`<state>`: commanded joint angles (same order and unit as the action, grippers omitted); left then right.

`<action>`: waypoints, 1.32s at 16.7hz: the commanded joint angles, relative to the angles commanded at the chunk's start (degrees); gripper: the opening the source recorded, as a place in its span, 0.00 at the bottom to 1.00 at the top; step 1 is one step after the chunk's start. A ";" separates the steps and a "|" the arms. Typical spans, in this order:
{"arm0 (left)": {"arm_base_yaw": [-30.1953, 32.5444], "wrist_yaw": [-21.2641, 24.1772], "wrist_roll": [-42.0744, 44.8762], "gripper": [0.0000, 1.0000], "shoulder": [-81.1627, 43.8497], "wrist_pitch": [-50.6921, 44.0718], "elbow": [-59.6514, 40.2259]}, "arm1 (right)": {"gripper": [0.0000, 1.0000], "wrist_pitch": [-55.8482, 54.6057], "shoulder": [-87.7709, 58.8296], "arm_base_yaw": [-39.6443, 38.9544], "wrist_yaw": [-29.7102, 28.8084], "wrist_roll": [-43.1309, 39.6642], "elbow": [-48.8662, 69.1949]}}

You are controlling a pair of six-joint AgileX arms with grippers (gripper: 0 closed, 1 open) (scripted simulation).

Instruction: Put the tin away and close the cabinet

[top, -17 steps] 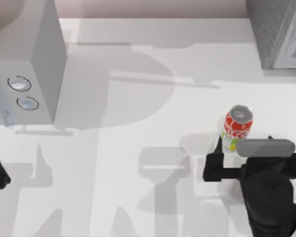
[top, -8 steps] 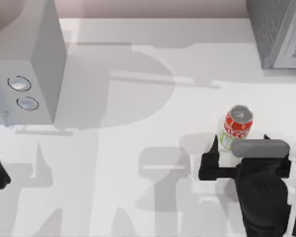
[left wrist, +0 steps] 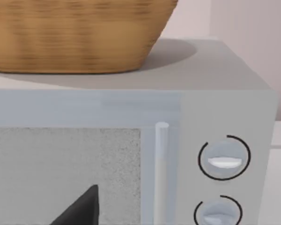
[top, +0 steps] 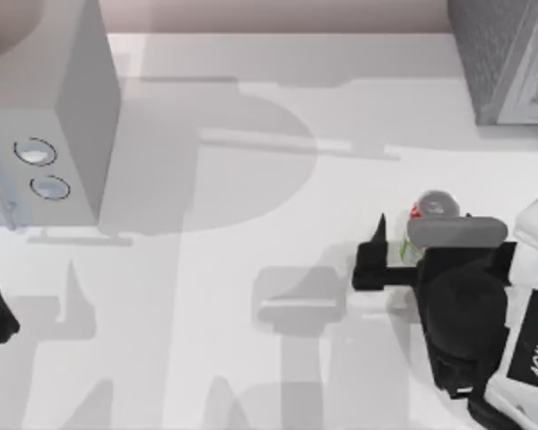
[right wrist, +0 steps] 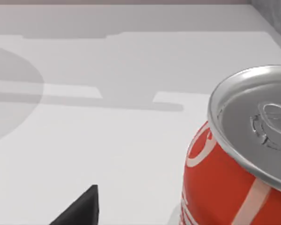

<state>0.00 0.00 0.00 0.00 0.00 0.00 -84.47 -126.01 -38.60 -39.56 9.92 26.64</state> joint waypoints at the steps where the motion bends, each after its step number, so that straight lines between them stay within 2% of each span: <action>1: 0.00 0.00 0.00 1.00 0.00 0.00 0.00 | 1.00 0.32 -0.72 1.09 1.04 -0.37 1.29; 6: 0.00 0.00 0.00 1.00 0.00 0.00 0.00 | 1.00 0.59 -1.30 1.98 1.90 -0.65 2.29; 19: 0.00 0.00 0.00 1.00 0.00 0.00 0.00 | 0.02 0.59 -1.30 1.98 1.90 -0.65 2.29; 22: 0.00 0.00 0.00 1.00 0.00 0.00 0.00 | 0.00 0.59 -1.30 1.98 1.90 -0.65 2.29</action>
<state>0.00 0.00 0.00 0.00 0.00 0.00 -83.88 -127.31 -36.62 -37.66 9.26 28.93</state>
